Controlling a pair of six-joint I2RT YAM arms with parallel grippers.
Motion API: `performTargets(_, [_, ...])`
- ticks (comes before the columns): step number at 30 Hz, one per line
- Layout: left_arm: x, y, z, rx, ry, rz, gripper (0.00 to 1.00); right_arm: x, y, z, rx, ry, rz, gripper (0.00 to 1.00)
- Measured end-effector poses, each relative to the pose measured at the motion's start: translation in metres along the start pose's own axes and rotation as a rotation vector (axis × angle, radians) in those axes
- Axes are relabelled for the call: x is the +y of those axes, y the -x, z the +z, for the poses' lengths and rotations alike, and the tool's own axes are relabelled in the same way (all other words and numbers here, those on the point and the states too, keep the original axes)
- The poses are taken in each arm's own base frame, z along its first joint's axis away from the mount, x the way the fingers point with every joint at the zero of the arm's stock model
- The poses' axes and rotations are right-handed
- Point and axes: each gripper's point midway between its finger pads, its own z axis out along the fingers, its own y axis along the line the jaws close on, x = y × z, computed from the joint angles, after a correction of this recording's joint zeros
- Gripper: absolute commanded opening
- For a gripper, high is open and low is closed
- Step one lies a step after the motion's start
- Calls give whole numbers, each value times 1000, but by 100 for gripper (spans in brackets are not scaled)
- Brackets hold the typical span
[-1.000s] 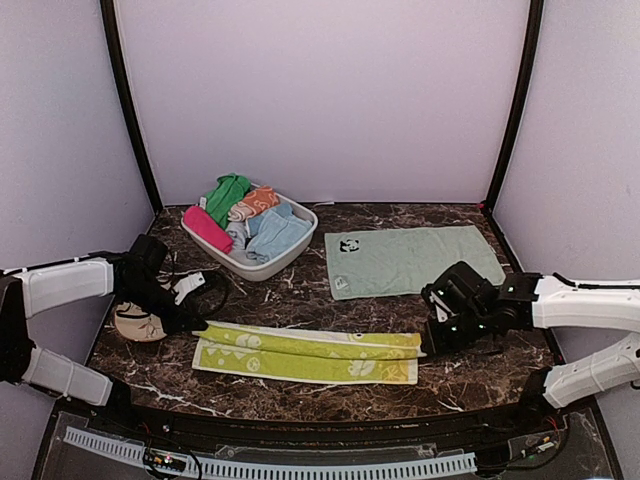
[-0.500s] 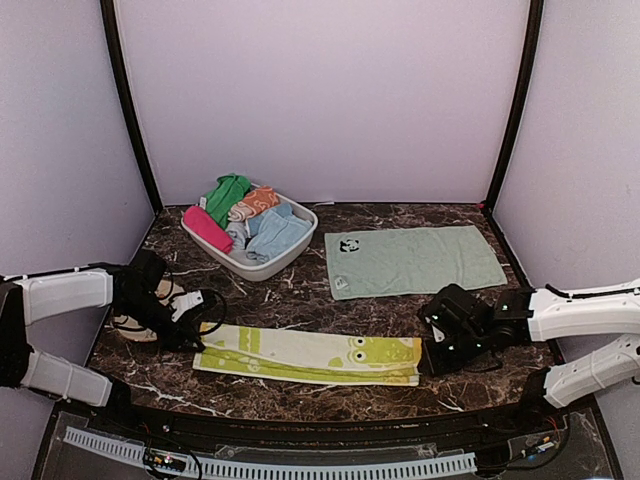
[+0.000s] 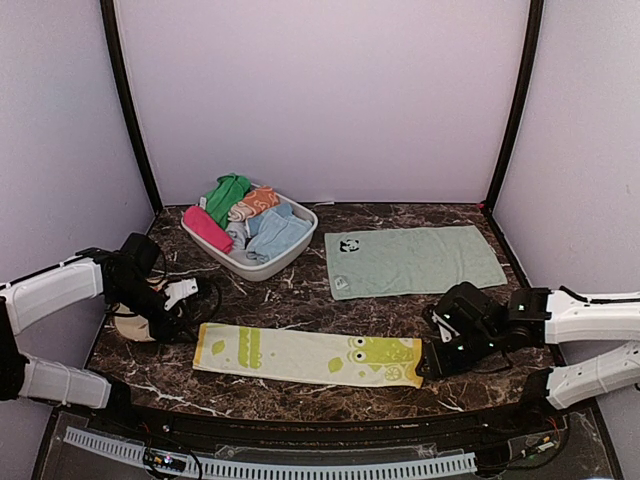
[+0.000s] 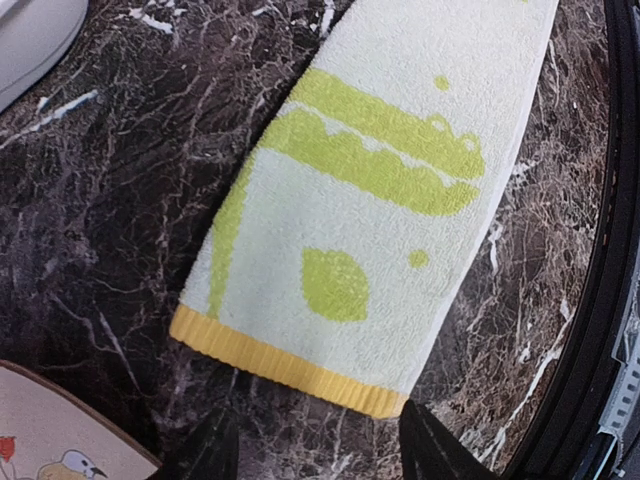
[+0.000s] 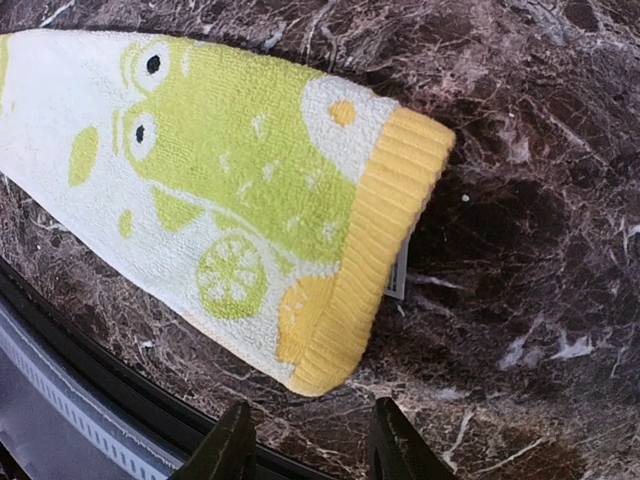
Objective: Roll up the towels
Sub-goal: Fold the towel at the center of the board, then move the towel to the center of the board.
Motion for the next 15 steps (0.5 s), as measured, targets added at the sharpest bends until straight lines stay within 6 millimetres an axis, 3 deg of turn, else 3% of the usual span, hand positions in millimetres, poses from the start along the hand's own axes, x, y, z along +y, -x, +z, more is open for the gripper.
performTargets(4, [8, 12, -6, -14, 17, 11, 53, 1, -1, -8, 6, 2, -1, 30])
performTargets(8, [13, 18, 5, 3, -1, 5, 49, 10, 21, -14, -34, 8, 12, 45])
performTargets(11, [15, 17, 20, 45, -6, 12, 48, 6, 40, -1, -33, -43, 49, 50])
performTargets(15, [21, 9, 38, 97, 29, 36, 45, -15, 51, 21, -3, -146, 83, 57])
